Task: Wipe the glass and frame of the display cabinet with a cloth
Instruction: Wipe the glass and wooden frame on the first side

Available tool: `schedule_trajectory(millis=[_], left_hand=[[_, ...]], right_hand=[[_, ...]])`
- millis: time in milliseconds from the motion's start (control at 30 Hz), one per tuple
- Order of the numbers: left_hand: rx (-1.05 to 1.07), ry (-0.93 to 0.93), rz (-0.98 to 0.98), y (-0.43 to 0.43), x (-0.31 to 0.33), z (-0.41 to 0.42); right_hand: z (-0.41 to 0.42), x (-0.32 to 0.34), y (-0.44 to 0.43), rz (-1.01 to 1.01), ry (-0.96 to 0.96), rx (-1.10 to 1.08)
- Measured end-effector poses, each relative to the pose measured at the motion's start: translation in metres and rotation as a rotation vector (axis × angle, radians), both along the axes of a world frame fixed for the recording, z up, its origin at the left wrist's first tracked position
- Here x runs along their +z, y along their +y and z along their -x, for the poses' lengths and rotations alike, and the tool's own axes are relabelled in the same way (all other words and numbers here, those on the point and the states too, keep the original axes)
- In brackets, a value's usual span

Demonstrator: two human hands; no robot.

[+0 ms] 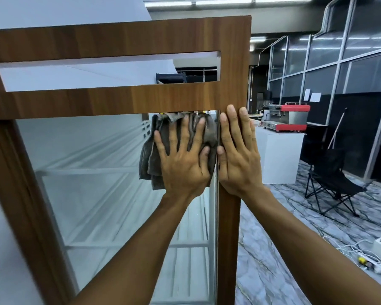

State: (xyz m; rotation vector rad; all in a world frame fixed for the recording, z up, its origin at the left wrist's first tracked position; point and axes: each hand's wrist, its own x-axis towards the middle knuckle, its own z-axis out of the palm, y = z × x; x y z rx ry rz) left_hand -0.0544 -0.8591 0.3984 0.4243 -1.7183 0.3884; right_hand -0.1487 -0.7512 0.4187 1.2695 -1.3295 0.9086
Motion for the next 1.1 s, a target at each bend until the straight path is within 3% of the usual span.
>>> schedule_trajectory(millis=[100,233,333,400,533,967,1100], left_hand=[[-0.017,0.138,-0.166,0.029,0.003,0.019],[-0.026,-0.064,0.042,0.002,-0.005,0.000],[0.020,0.159,-0.149,0.013,0.004,0.007],[0.019,0.183,-0.231,0.031,0.008,0.020],[0.000,-0.034,-0.033,0.009,0.000,0.007],[0.026,-0.035,-0.058,0.015,0.001,0.010],[0.000,0.000,-0.045,0.010,-0.001,0.008]], right_hand=[[0.002,-0.002,0.002,-0.006,-0.022,0.059],[0.004,-0.003,0.005,-0.020,-0.006,0.055],[0.003,-0.004,0.002,0.005,-0.016,0.061],[0.005,-0.005,0.002,0.001,-0.019,0.075],[0.006,-0.003,0.005,-0.016,-0.015,0.076],[0.002,-0.005,0.002,0.008,-0.028,0.049],[-0.009,-0.005,-0.002,0.038,-0.047,-0.062]])
